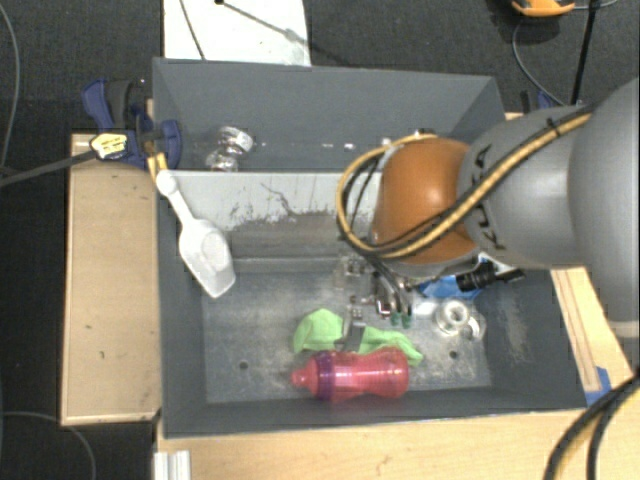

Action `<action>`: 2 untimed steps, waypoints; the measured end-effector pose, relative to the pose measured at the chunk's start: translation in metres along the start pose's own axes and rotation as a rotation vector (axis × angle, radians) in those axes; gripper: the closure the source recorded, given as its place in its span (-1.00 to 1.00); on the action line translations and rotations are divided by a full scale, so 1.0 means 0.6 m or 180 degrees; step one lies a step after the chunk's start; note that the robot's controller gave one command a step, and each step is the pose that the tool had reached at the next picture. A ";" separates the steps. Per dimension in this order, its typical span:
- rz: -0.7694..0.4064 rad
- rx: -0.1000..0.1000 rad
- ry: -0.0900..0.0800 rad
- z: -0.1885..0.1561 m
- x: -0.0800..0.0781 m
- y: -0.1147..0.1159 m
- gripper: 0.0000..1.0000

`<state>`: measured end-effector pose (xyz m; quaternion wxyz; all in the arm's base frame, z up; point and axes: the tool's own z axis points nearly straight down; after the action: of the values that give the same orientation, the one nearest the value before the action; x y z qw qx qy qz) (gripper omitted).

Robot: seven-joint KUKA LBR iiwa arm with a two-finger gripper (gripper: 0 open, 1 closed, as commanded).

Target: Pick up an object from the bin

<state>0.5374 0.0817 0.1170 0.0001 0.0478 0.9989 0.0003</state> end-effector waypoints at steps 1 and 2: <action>-0.0667 -0.0005 -0.0082 0.058 -0.001 -0.001 -1.00; 0.0095 -0.0009 -0.0025 0.092 0.008 -0.003 1.00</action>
Offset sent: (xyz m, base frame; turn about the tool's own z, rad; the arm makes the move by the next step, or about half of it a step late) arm -0.0060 -0.0027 -0.0470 0.1984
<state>0.5323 0.0805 0.0620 0.0041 0.0627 0.9980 0.0015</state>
